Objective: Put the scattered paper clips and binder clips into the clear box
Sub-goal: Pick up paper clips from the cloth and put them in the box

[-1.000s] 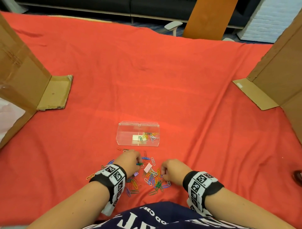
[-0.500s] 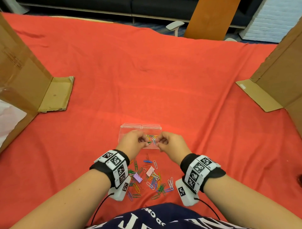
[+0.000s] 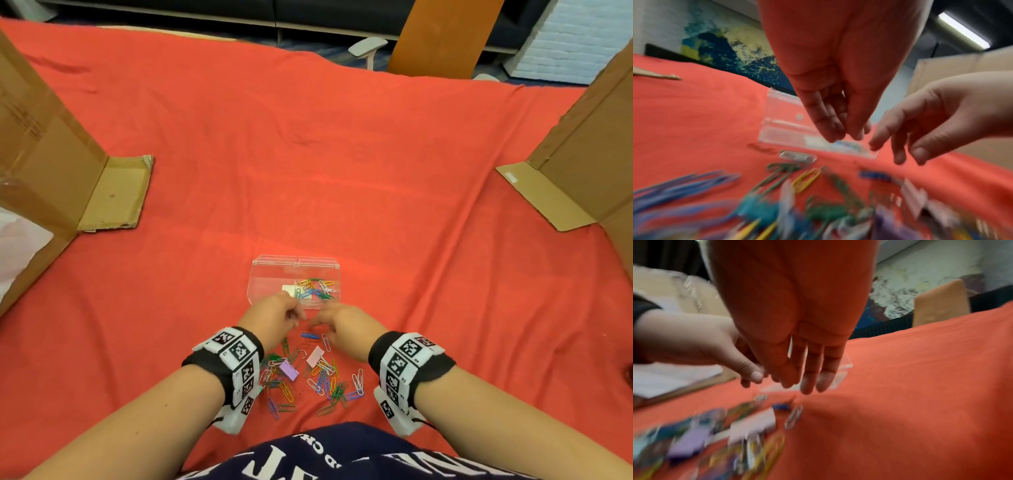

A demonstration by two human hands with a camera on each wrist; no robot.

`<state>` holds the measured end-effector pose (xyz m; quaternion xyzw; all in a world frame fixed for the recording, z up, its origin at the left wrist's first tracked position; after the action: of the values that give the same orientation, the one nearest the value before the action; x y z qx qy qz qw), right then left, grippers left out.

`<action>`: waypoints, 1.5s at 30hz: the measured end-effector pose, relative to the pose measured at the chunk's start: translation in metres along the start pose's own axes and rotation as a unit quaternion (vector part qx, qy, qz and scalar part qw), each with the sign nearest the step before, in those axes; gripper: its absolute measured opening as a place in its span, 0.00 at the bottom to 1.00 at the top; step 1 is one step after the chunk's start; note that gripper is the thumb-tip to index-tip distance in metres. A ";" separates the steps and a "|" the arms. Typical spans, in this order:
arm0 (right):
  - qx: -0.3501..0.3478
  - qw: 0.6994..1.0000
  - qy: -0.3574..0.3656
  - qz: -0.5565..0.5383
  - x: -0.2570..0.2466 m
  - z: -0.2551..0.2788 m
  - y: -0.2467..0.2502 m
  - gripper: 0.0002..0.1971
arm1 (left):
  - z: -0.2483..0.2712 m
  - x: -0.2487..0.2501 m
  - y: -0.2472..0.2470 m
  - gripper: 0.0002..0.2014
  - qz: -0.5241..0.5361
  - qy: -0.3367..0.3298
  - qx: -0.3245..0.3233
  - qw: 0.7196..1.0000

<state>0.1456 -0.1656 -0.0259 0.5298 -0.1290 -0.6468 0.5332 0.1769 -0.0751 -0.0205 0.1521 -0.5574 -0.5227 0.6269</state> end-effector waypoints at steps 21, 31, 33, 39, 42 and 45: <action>0.151 0.987 -0.038 -0.026 0.010 0.012 0.024 0.06 | 0.014 -0.022 -0.030 0.12 -0.101 -0.041 -0.038 0.993; 0.229 0.971 -0.035 -0.054 -0.006 0.003 0.075 0.11 | 0.011 -0.036 -0.033 0.06 -0.085 -0.006 -0.073 0.994; 0.176 0.983 -0.020 -0.041 -0.008 0.006 0.059 0.09 | 0.010 -0.035 -0.033 0.05 -0.102 -0.011 -0.077 0.992; -0.045 0.988 -0.132 0.060 0.040 0.033 -0.022 0.28 | 0.009 -0.032 -0.035 0.07 -0.133 -0.018 -0.077 0.988; -0.047 0.990 -0.125 0.043 0.042 0.039 -0.039 0.22 | 0.010 -0.031 -0.036 0.08 -0.123 -0.014 -0.075 0.989; -0.051 0.991 -0.120 0.011 0.040 0.037 -0.043 0.07 | 0.012 -0.029 -0.036 0.08 -0.109 -0.020 -0.073 0.991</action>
<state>0.0962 -0.1961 -0.0641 0.4188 -0.1654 -0.7055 0.5472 0.1536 -0.0614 -0.0601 0.1555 -0.5104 -0.6304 0.5639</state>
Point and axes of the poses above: each hand's wrist, its own z-axis away from the middle knuckle, its own y-axis out of the back of the hand, x = y × z, the point moved 10 cm from there along -z, towards the middle knuckle, and after that the axes turned 4 degrees about -z, right-handed, at the moved point
